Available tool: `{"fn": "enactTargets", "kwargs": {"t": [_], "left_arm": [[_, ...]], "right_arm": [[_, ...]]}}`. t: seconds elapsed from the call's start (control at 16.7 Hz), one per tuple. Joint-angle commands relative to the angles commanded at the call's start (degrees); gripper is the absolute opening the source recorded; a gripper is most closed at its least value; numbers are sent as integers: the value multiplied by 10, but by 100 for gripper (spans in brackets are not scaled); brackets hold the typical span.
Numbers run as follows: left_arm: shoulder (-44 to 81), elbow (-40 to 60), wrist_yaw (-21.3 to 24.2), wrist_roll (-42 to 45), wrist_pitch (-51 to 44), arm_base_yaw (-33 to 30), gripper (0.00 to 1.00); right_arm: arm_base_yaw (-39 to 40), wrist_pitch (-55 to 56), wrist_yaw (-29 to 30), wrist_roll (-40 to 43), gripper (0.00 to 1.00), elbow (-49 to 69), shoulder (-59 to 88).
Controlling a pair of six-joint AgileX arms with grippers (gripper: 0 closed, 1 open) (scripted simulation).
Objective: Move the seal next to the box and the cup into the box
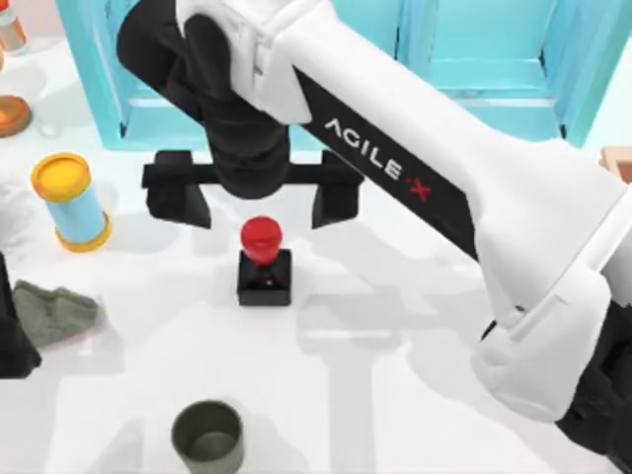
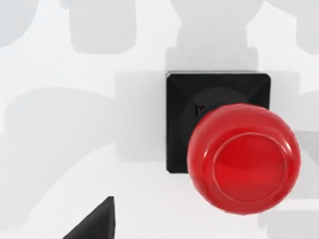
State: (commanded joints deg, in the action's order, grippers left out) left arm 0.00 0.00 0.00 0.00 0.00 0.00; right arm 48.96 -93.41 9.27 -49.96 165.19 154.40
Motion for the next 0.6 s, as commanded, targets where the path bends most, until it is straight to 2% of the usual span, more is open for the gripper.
{"fn": "enactTargets", "kwargs": {"t": [0.6], "left_arm": [[0, 0, 0, 0, 0, 0, 100]], "right_arm": [[-9, 211, -2, 11, 100, -264, -52]]}}
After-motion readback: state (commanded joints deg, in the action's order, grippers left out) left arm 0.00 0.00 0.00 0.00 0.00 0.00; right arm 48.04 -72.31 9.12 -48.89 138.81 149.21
